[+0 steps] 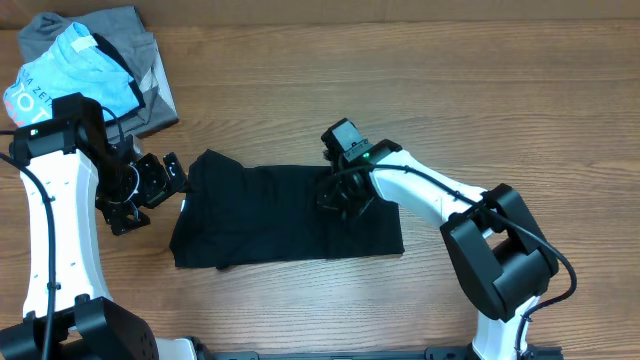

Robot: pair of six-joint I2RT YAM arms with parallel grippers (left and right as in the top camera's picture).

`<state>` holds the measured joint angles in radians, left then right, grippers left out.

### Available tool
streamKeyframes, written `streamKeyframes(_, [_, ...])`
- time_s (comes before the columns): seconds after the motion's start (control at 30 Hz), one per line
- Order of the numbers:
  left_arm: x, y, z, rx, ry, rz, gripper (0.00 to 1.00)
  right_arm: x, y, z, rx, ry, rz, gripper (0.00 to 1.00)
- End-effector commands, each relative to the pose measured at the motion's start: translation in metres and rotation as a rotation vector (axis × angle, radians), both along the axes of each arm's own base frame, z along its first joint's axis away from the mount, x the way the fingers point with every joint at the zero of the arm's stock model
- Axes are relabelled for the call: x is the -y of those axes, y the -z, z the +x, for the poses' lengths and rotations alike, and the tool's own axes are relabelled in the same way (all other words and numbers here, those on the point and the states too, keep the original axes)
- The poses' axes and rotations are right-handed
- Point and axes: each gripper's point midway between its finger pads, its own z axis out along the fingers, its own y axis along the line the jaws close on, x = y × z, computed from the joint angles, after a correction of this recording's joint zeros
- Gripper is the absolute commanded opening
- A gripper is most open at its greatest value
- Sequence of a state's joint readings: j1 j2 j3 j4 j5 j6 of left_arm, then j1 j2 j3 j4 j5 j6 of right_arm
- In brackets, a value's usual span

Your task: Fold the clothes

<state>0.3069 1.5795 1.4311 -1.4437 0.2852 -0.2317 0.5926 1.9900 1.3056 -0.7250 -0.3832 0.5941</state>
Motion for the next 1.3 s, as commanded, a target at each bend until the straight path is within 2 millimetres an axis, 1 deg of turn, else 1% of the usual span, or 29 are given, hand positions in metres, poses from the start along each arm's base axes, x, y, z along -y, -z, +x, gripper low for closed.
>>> streamKeyframes(0.0, [0.004, -0.001, 0.001, 0.014, 0.024, -0.008, 1.0, 0.011, -0.053, 0.023, 0.109, 0.0, 0.01, 0.04])
streamKeyframes(0.07, [0.003, -0.001, 0.001, 0.016, 0.025, -0.007, 1.0, 0.029, -0.075, 0.02, 0.13, 0.023, -0.051, 0.04])
streamKeyframes(0.1, [0.003, -0.001, 0.001, 0.016, 0.025, -0.007, 1.0, 0.037, -0.082, 0.017, 0.141, 0.031, -0.084, 0.04])
streamKeyframes(0.13, [0.003, -0.001, 0.001, 0.016, 0.024, -0.007, 1.0, 0.049, -0.09, 0.01, 0.144, 0.037, -0.125, 0.08])
streamKeyframes(0.23, [0.003, -0.001, 0.001, 0.016, 0.024, -0.008, 1.0, 0.06, -0.091, -0.006, 0.107, -0.006, -0.172, 0.09])
streamKeyframes(0.33, [0.003, -0.001, 0.002, 0.016, 0.024, -0.007, 1.0, 0.064, -0.078, -0.022, 0.048, -0.039, -0.209, 0.11])
streamKeyframes(0.43, [0.003, -0.001, 0.001, 0.015, 0.024, -0.008, 1.0, 0.059, -0.057, -0.037, 0.01, -0.06, -0.217, 0.13])
streamKeyframes(0.57, [0.004, -0.001, 0.001, 0.012, 0.024, -0.009, 1.0, 0.055, -0.031, -0.052, -0.031, -0.016, -0.228, 0.13])
streamKeyframes(0.67, [0.004, -0.001, 0.001, 0.013, 0.024, -0.008, 1.0, 0.048, -0.021, -0.062, -0.053, -0.027, -0.189, 0.13])
streamKeyframes(0.8, [0.004, -0.001, 0.001, 0.012, 0.024, -0.009, 1.0, 0.039, -0.009, -0.07, -0.066, -0.017, -0.14, 0.13])
streamKeyframes(0.97, [0.004, -0.001, 0.001, 0.014, 0.025, -0.008, 1.0, 0.018, -0.002, -0.084, -0.103, -0.026, -0.035, 0.13])
streamKeyframes(1.27, [0.004, -0.001, 0.001, 0.012, 0.026, -0.008, 1.0, -0.003, 0.0, -0.112, -0.109, -0.088, -0.051, 0.13])
